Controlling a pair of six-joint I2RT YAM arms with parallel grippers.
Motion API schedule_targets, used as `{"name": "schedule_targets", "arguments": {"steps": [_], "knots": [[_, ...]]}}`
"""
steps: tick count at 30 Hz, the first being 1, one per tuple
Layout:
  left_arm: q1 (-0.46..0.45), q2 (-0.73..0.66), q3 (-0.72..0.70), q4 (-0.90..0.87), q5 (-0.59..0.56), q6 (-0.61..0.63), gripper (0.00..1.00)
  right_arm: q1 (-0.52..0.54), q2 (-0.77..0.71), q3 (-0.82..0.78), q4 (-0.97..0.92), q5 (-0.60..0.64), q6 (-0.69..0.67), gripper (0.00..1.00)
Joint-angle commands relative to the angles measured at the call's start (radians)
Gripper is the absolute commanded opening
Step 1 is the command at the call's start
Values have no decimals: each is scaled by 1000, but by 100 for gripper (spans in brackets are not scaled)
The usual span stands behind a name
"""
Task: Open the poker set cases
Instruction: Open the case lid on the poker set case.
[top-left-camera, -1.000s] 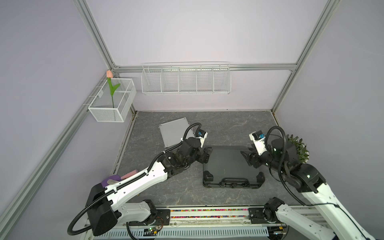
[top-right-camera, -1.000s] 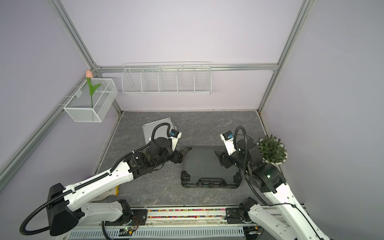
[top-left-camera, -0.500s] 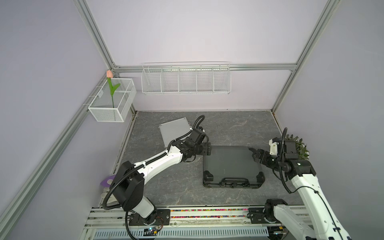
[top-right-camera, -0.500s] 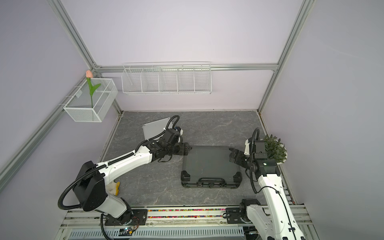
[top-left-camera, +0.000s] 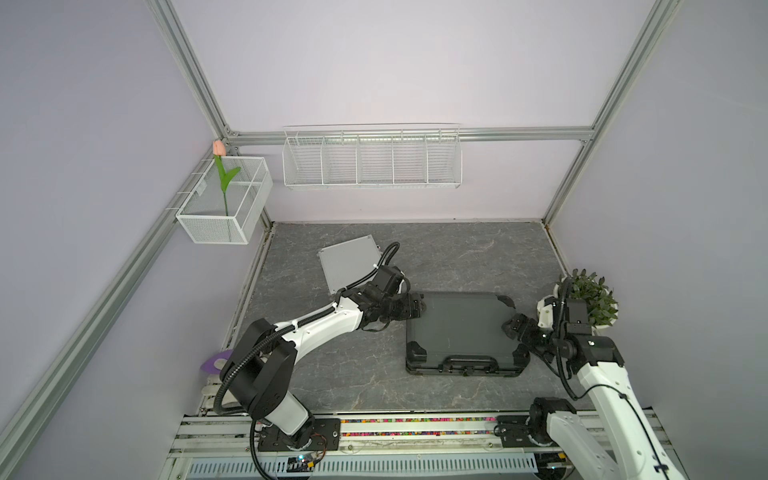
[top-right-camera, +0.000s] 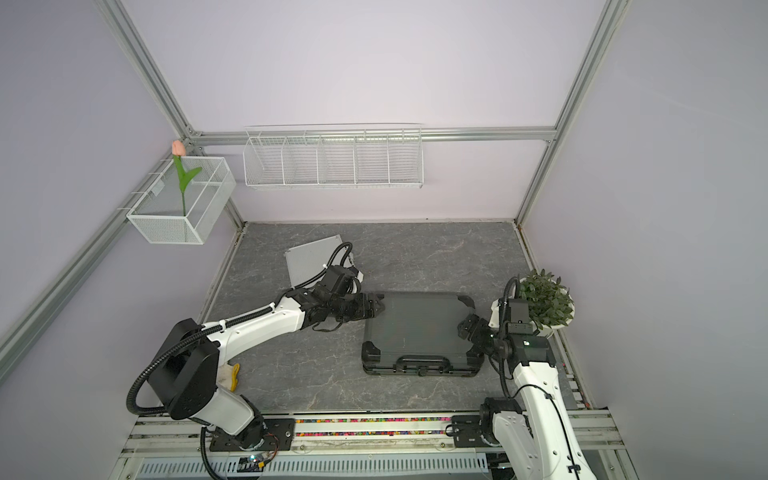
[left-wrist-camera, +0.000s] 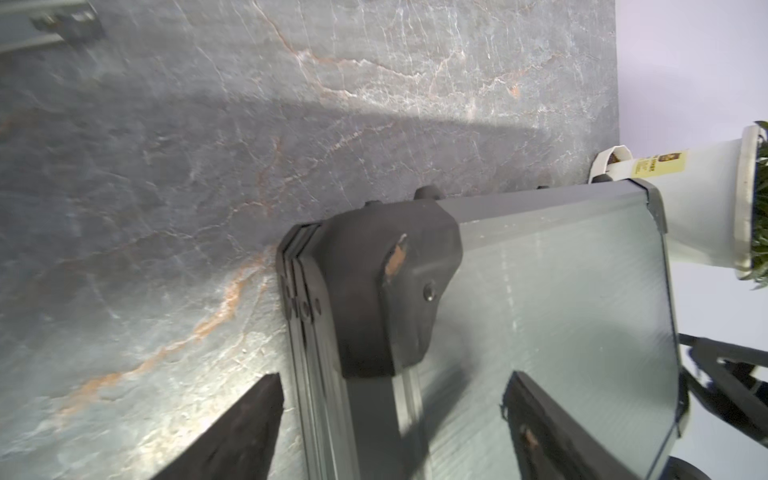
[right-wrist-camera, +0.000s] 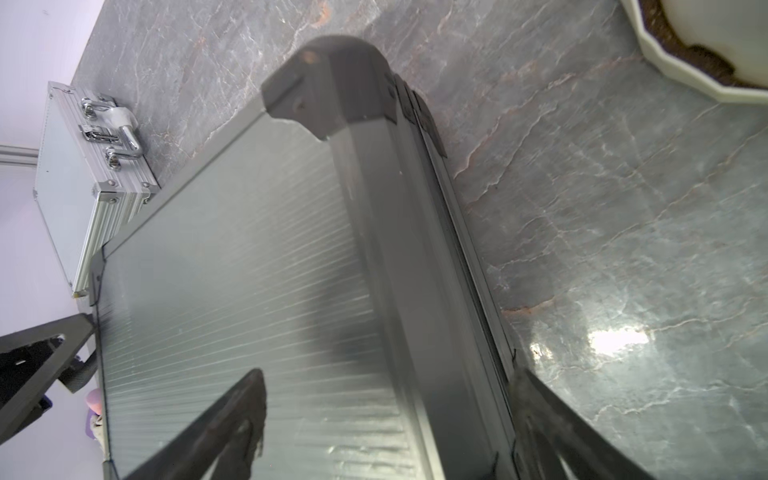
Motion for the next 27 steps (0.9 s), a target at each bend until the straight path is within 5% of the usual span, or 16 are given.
{"name": "schedule_targets", "arguments": {"steps": [1, 27], "knots": [[7, 7, -31, 55, 52, -60, 86, -12, -23, -36, 57, -26, 60, 90], [8, -77, -77, 153, 169, -185, 87, -45, -92, -105, 170, -229, 184, 89]]}}
